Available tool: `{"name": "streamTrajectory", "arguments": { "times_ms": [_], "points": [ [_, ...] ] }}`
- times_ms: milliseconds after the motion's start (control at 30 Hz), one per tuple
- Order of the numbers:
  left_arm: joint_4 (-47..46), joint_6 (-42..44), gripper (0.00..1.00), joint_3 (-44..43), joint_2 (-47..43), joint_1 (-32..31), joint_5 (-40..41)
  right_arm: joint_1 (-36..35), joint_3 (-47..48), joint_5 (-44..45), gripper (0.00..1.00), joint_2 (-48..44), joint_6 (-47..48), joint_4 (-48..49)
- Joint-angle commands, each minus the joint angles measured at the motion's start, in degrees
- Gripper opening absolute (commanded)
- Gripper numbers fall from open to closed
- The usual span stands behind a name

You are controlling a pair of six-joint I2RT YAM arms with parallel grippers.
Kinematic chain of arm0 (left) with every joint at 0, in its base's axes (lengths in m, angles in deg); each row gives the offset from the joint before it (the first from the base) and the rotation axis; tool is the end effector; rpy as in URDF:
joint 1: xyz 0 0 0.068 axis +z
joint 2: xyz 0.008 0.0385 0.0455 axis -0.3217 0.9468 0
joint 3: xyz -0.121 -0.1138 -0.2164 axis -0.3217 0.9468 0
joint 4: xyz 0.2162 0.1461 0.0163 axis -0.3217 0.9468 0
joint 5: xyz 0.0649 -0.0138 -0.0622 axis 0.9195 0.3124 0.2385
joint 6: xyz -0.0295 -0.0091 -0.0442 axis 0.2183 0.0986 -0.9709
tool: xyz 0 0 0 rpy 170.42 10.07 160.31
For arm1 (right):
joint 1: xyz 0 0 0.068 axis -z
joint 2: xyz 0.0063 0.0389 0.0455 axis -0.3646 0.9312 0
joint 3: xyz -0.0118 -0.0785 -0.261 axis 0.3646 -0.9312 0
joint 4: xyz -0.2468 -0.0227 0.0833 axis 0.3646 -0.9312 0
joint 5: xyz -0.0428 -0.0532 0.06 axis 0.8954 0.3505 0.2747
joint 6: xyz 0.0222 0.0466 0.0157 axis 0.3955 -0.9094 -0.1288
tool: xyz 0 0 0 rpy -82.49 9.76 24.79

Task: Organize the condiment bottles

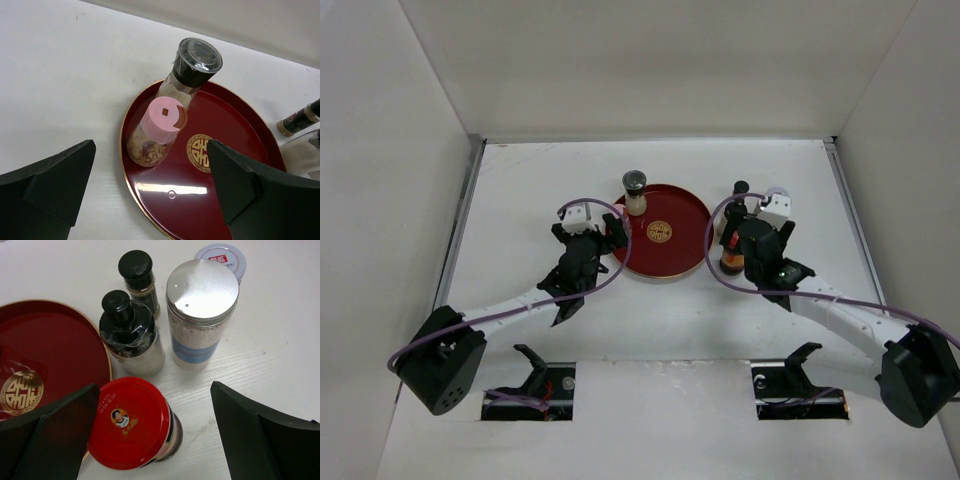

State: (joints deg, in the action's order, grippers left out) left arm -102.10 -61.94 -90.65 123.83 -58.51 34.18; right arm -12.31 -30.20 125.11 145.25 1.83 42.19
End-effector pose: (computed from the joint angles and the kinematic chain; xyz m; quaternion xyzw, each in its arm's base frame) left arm 0.2024 -0.1415 0.2224 -0.1028 0.7355 -0.1389 0.6551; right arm 0.2103 0.1112 0.2404 0.1226 0.8082 -0.0389 0.5746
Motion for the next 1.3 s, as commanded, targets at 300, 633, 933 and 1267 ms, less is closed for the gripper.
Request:
{"name": "streamTrajectory", "arguments": {
  "times_ms": [300,633,933,1267],
  "points": [
    [-6.68,-2.73,0.96,0.93,0.4,1.3,-1.76,-1.15,-0.68,-2.29,0.99,-5.95,-2.53,-2.22],
    [-6.68,-3.08,0.96,1.02,0.84,1.91,-1.84,-5.37,-0.42,-7.21,1.0,-4.83,-2.18,-6.36],
    [-7.21,-3.17,0.96,1.55,1.27,2.26,-2.02,-3.0,-0.24,-7.47,0.94,3.0,-2.1,-0.12],
    [-8.35,-4.22,0.96,2.69,1.72,3.67,-2.02,-5.54,2.3,0.34,0.46,-7.0,2.73,-0.37]
  ]
}}
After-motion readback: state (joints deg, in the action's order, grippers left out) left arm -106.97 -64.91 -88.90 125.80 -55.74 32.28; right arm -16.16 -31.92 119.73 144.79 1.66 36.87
